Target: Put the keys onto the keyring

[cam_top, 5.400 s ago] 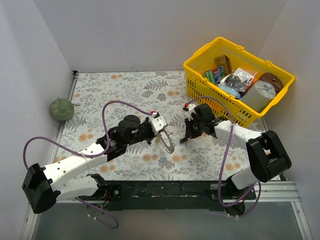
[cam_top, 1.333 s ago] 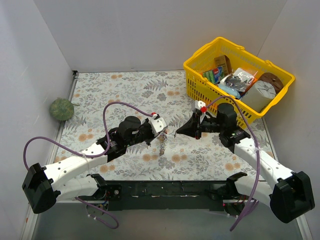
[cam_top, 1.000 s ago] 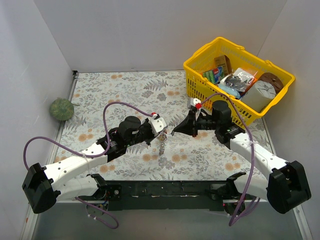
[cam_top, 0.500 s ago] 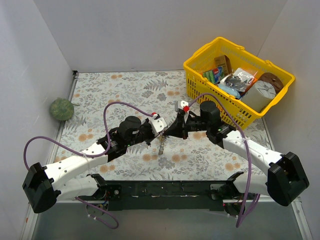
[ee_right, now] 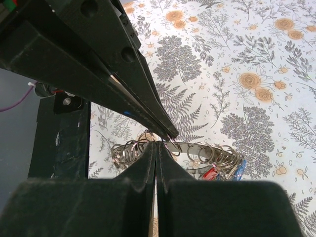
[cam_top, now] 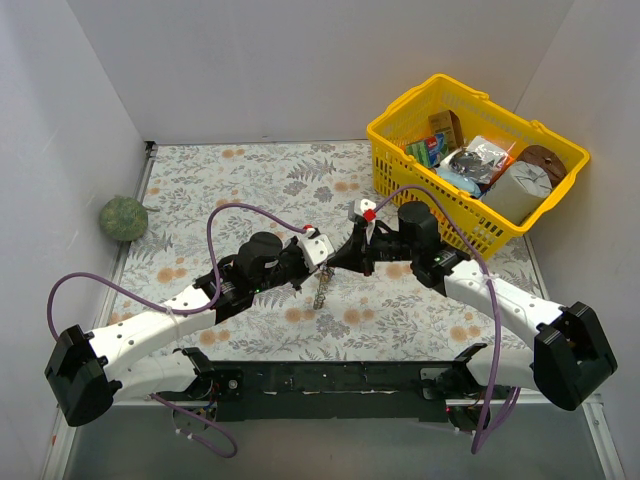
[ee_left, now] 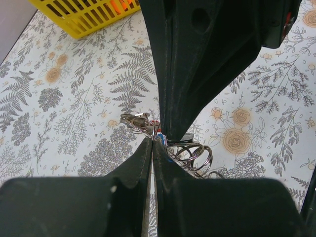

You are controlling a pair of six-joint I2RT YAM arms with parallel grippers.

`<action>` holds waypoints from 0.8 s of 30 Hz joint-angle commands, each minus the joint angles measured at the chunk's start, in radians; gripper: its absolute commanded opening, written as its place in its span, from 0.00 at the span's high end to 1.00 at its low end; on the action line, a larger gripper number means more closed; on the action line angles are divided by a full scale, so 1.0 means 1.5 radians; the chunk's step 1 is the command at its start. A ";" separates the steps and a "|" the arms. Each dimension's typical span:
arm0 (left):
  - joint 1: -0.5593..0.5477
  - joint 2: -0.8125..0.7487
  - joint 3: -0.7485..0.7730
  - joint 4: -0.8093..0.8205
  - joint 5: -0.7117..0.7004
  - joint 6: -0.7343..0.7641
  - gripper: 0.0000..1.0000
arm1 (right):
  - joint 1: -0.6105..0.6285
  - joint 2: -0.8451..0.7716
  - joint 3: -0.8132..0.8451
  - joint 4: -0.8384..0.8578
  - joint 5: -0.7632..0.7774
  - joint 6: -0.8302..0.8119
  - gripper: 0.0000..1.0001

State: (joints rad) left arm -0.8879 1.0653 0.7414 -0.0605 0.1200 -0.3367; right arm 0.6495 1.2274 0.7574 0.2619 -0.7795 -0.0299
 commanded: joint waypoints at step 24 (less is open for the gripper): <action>-0.004 -0.014 0.003 0.018 0.005 0.006 1.00 | 0.001 -0.050 0.015 -0.004 0.061 -0.018 0.99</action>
State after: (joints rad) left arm -0.8879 1.0653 0.7410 -0.0612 0.1200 -0.3363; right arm 0.6502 1.1774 0.7574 0.2417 -0.6907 -0.0341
